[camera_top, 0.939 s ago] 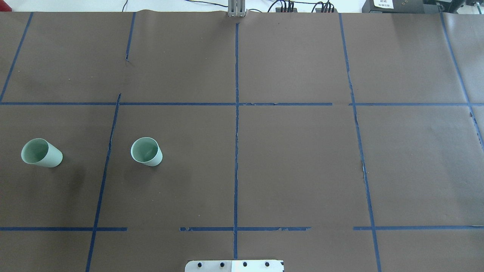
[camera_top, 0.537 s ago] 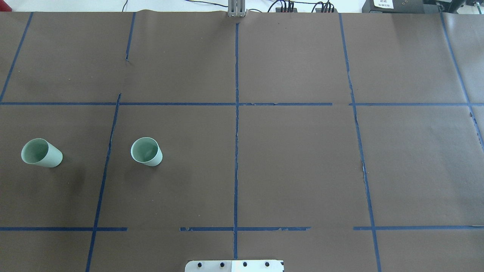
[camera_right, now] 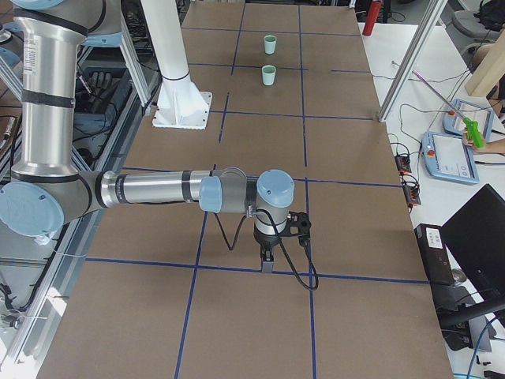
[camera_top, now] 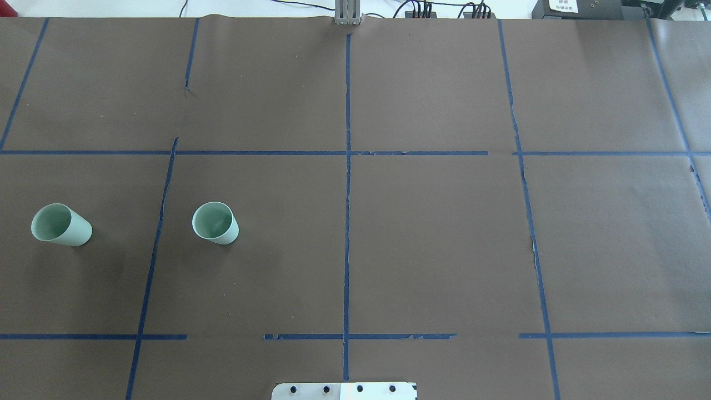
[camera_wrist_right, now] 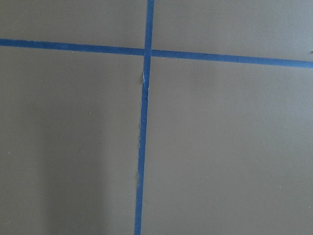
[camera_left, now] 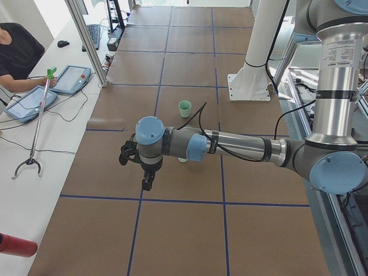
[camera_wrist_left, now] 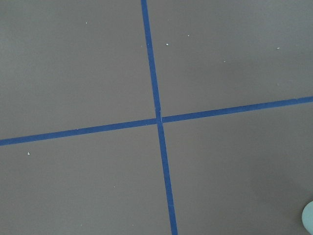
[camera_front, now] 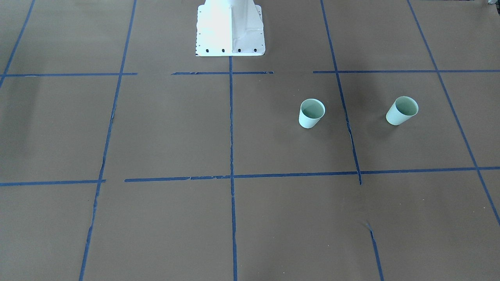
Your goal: Stack cups
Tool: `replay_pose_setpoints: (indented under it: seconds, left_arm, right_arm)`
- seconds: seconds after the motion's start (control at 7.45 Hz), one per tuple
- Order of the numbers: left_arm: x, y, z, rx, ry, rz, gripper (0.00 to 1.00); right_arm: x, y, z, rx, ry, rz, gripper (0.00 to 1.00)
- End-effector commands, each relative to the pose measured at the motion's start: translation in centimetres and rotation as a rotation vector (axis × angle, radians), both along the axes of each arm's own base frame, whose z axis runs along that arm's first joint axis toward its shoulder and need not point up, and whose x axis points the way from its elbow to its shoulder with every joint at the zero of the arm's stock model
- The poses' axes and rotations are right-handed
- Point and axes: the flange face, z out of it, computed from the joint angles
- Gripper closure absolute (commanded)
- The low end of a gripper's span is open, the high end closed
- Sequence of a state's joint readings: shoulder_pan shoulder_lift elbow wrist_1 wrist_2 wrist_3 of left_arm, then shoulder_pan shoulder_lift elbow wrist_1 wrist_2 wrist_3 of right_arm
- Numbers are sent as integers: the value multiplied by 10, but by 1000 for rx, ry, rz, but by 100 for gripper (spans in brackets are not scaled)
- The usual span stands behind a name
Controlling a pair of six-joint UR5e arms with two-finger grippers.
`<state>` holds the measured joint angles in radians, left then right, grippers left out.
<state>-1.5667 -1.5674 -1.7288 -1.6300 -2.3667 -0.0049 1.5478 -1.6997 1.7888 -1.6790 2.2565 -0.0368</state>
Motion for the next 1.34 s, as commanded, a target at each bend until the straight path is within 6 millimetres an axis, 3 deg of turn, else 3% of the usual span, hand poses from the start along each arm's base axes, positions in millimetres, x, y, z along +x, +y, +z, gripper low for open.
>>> replay_pose_setpoints:
  seconds: [0.0,0.13,0.27,0.54,0.67,0.8,1.07,1.21]
  left_arm:
    - [12,-1,-32,-34,25,-74,0]
    - [35,5,-51,-32,36,-69,0]
    - [51,20,-43,-24,48,-57,0]
    - [123,52,-32,-99,132,-116,0]
    - [143,63,-24,-117,124,-113,0]
    - [175,70,-22,-169,118,-87,0]
    - [201,75,-3,-181,100,-63,0]
    - [204,75,6,-176,101,-65,0]
  right_arm:
    - [0,0,0,1,0,0,0]
    - [0,0,0,-1,0,0,0]
    - [0,0,0,-1,0,0,0]
    - [0,0,0,1,0,0,0]
    - [0,0,0,-1,0,0,0]
    - [0,0,0,-1,0,0,0]
    - [0,0,0,-1,0,0,0]
    - [0,0,0,-1,0,0,0]
